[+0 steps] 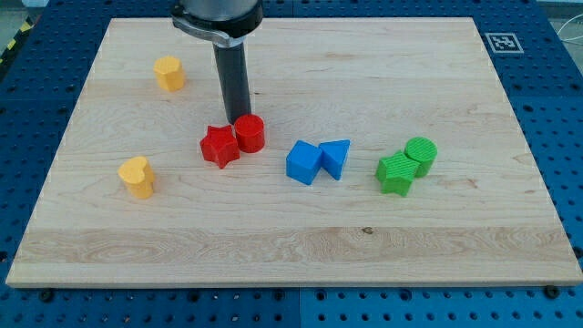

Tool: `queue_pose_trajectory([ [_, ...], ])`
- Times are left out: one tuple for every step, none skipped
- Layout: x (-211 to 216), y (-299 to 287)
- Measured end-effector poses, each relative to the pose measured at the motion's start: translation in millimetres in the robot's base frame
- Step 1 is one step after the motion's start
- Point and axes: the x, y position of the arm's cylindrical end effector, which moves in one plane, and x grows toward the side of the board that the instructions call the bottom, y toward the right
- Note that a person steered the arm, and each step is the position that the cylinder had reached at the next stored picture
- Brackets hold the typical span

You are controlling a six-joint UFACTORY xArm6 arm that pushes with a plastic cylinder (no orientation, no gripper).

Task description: Push the yellow hexagon closer to the yellow heart

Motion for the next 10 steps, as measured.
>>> queue_pose_trajectory([
  [3,0],
  [-4,0],
  [-33,0],
  [-67,-6],
  [-91,-21],
  [-103,-41],
  [-109,-62],
  [-110,-82],
  [-109,-98],
  [-102,-109],
])
